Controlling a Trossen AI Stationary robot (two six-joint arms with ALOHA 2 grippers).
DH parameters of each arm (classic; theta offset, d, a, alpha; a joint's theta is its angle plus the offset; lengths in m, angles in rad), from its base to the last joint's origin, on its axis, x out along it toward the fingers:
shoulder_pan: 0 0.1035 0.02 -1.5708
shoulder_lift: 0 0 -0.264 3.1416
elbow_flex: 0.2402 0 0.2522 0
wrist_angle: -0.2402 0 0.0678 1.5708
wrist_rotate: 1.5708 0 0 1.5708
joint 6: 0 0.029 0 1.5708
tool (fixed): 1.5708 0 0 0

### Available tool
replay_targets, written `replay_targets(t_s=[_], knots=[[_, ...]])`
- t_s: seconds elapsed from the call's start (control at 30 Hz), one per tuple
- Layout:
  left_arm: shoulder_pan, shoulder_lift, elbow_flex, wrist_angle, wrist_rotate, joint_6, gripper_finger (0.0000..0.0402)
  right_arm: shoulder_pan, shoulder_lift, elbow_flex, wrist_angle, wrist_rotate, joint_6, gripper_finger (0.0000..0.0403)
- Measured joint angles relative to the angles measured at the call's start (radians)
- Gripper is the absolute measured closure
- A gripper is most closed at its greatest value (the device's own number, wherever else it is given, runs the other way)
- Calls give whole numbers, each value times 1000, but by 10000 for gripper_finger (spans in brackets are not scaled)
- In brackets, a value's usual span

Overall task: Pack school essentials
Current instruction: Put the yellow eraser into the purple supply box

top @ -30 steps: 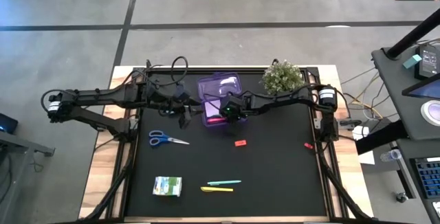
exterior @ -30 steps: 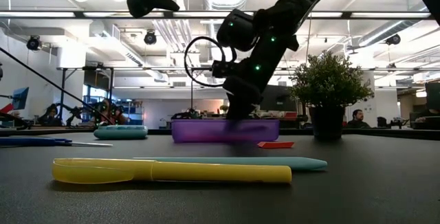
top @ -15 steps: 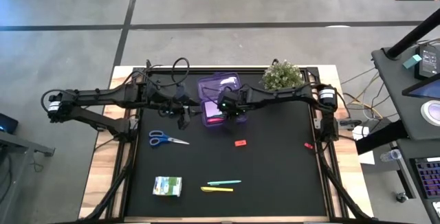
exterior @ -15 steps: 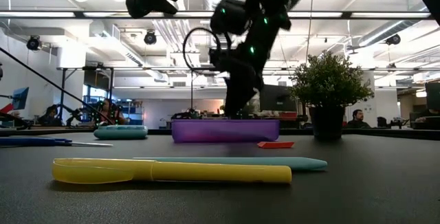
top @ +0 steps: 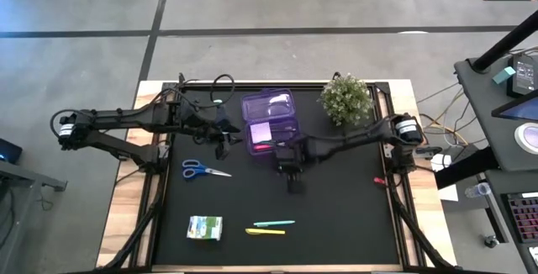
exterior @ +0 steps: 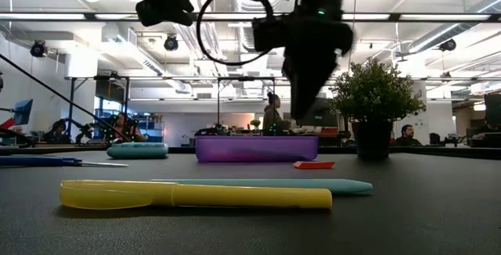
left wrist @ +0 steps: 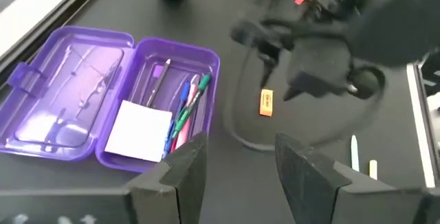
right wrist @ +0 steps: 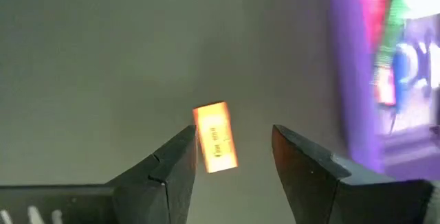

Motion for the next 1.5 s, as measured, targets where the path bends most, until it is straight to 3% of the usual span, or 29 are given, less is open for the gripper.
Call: replay_targets(t_s=[0.5, 0.77, 1.27, 1.5], knots=[[-11, 0, 0, 5, 0, -56, 250, 24, 0, -248, 289, 1, -41, 225], [-11, 2, 0, 5, -2, -60, 250, 13, -5, -341, 399, -14, 24, 229], [-11, 4, 0, 6, -2, -44, 250, 12, -4, -449, 529, -23, 203, 334], [-10, 4, 0, 7, -2, -44, 250, 12, -20, -388, 484, -26, 198, 331]])
